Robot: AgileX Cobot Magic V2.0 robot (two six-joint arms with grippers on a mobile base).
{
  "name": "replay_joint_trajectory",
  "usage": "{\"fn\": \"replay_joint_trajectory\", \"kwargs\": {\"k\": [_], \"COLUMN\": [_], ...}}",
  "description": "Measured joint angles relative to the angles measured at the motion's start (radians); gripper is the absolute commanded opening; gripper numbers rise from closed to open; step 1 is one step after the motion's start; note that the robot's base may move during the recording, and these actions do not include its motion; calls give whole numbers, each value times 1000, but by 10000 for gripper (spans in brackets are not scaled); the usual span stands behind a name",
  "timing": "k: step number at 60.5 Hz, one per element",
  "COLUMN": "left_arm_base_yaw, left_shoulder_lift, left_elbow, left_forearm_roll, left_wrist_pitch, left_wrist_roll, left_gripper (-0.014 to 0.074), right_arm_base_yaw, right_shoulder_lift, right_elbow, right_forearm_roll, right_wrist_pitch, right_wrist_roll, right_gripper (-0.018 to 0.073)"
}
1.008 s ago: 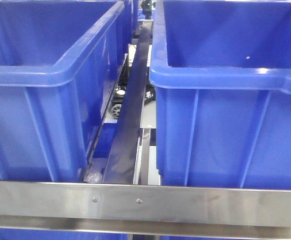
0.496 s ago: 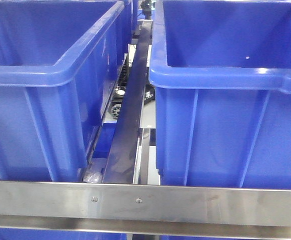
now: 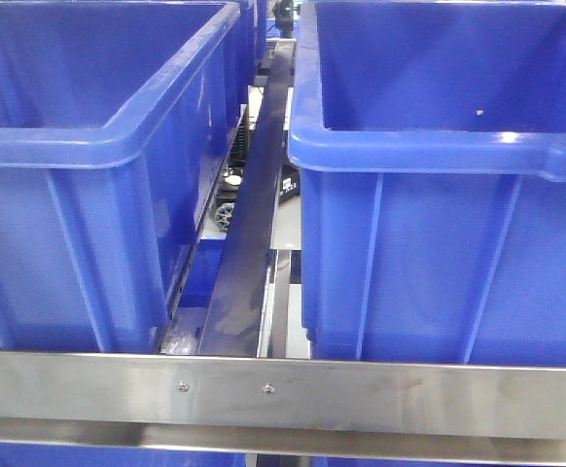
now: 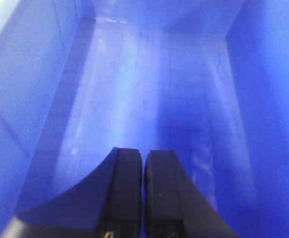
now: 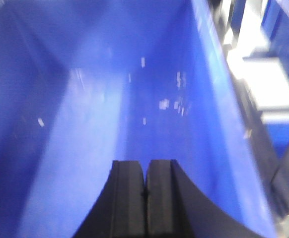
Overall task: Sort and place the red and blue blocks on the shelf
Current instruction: 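Open both grippers to release the cubes inside the bins, then raise both empty grippers up above the bin rims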
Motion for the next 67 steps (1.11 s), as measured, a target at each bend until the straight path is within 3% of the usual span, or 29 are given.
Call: {"fn": "replay_joint_trajectory", "kwargs": {"k": [33,67], "left_arm_base_yaw": [0,0], "left_shoulder_lift": [-287,-297], "left_elbow": [221,227], "left_forearm_roll": [38,42], "left_wrist_pitch": [0,-5], "left_wrist_roll": [0,0], "left_gripper": [134,134], "right_arm_base_yaw": [0,0], "right_shoulder_lift": [-524,-553], "right_elbow": [259,261], "right_forearm_roll": [1,3], "right_wrist_pitch": [152,163], "right_wrist_roll": [0,0], "right_gripper": [47,47]}}
